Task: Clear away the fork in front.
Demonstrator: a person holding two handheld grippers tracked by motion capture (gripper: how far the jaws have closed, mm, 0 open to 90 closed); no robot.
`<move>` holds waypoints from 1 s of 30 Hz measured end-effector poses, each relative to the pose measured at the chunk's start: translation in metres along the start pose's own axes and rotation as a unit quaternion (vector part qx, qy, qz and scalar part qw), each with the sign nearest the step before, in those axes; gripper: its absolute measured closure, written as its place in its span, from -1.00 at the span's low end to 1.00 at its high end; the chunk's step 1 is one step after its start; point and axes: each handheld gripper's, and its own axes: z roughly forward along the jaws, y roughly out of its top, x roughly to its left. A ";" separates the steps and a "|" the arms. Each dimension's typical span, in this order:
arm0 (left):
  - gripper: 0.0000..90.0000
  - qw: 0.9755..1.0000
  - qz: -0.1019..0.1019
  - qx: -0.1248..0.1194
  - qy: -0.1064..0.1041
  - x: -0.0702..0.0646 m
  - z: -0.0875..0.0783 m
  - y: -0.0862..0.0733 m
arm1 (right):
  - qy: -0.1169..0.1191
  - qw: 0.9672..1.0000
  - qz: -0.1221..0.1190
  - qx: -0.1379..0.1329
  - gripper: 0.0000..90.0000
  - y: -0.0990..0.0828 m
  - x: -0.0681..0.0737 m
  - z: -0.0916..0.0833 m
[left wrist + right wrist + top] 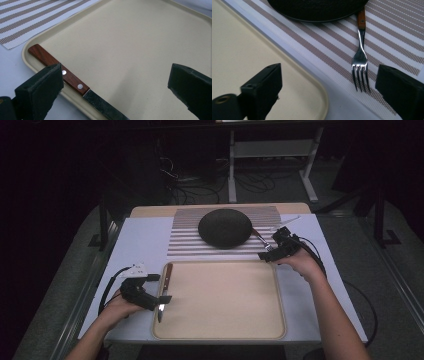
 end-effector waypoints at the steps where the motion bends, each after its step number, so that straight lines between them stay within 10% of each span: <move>1: -1.00 1.000 0.000 0.001 0.000 0.000 0.000 0.000 | -0.002 1.000 -0.001 0.002 -0.78 0.002 -0.001 0.001; 30: -1.00 1.000 0.000 -0.002 0.001 0.001 0.000 0.000 | -0.002 0.996 -0.006 0.087 0.31 0.043 -0.041 0.043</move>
